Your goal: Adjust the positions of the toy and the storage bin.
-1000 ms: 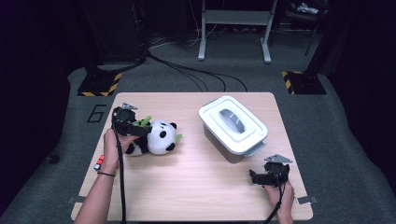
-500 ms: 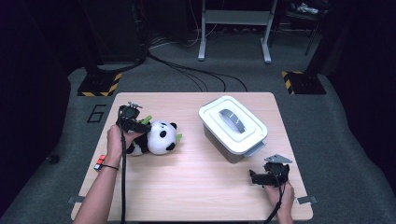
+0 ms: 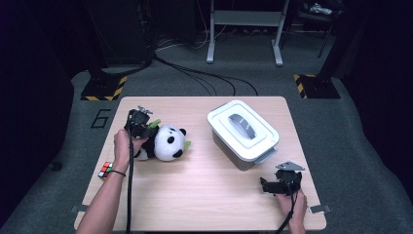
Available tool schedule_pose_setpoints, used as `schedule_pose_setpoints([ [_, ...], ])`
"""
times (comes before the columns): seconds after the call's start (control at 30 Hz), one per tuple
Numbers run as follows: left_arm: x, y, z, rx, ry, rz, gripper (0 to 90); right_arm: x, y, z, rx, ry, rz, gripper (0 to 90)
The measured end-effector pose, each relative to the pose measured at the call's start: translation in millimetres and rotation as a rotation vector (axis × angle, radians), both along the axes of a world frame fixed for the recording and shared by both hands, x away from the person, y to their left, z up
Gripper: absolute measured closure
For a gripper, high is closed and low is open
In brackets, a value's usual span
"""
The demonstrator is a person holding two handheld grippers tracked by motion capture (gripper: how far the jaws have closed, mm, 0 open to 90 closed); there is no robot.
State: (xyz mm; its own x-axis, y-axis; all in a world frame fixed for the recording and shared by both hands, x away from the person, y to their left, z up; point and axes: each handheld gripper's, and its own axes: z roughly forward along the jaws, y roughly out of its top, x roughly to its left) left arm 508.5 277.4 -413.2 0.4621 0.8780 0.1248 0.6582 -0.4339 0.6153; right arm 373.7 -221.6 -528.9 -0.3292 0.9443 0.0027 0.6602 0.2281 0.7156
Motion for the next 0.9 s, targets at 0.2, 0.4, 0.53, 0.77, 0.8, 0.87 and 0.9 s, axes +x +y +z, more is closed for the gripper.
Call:
schedule_pose_setpoints([
  [0.2, -9.9, -1.5, 7.9, -0.065, -0.028, -0.071, 71.9, 0.1, -0.1, 0.0, 0.0, 0.0, 0.001, 0.0],
  [0.4, -22.6, -5.0, 15.3, -0.1, -0.047, -0.163, 71.9, 0.1, -0.1, 0.0, 0.001, 0.001, 0.001, 0.0],
  [0.53, -30.3, -11.4, 16.2, -0.121, -0.048, -0.219, 71.8, 0.1, -0.1, 0.0, 0.001, 0.0, 0.001, 0.0],
  [0.77, -40.7, -28.1, 12.6, -0.154, -0.039, -0.303, 71.8, 0.2, 0.0, 0.1, 0.001, 0.001, 0.0, 0.0],
  [0.8, -42.9, -31.7, 11.4, -0.161, -0.035, -0.312, 71.7, 0.2, -0.1, 0.1, 0.0, 0.001, 0.0, 0.0],
  [0.87, -47.4, -39.3, 8.5, -0.156, -0.031, -0.337, 71.7, 0.2, -0.1, 0.1, 0.0, 0.001, 0.001, 0.0],
  [0.9, -49.7, -43.4, 7.1, -0.154, -0.03, -0.349, 71.7, 0.1, -0.1, 0.1, 0.0, 0.001, 0.0, 0.0],
])
